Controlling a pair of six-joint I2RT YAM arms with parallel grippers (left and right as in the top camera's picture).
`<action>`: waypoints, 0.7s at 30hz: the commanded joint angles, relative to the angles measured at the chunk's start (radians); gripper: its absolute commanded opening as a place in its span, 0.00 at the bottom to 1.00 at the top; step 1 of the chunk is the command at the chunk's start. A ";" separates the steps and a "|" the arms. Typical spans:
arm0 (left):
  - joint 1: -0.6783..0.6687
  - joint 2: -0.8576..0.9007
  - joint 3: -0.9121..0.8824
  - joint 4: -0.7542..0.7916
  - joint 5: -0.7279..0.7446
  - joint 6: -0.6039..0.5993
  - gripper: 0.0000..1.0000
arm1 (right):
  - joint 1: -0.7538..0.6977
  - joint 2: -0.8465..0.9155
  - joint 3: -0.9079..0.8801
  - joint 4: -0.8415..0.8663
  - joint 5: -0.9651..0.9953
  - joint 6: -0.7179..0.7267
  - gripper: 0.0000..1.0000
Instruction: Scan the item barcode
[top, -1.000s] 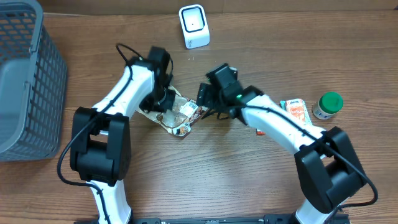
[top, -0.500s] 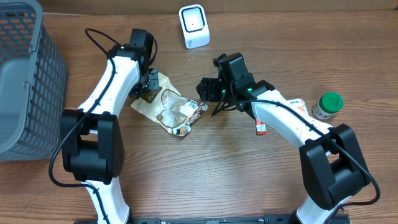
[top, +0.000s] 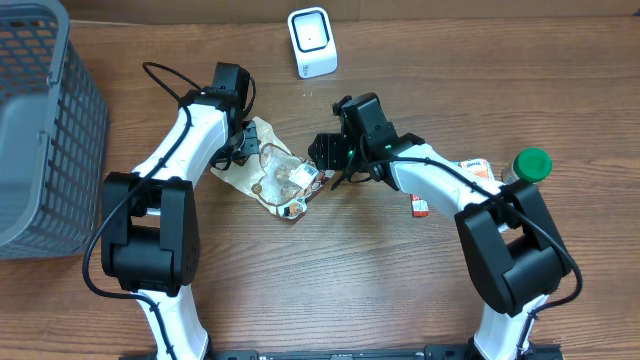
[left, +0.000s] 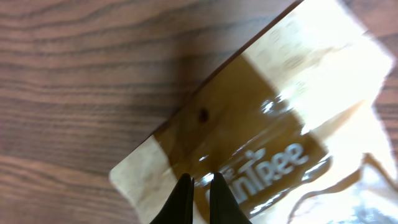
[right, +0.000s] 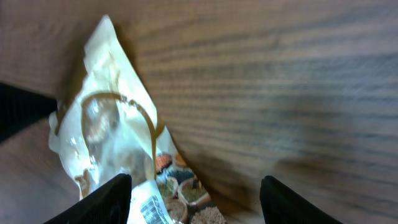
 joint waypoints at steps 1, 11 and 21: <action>-0.006 0.005 -0.004 0.016 0.060 -0.017 0.04 | 0.007 0.007 0.000 -0.007 -0.111 -0.011 0.67; -0.009 0.005 -0.004 0.026 0.059 -0.008 0.07 | 0.025 0.007 0.000 -0.141 -0.214 0.008 0.58; -0.001 0.005 0.050 0.010 0.060 -0.009 0.06 | 0.150 0.007 0.000 -0.309 -0.214 0.008 0.51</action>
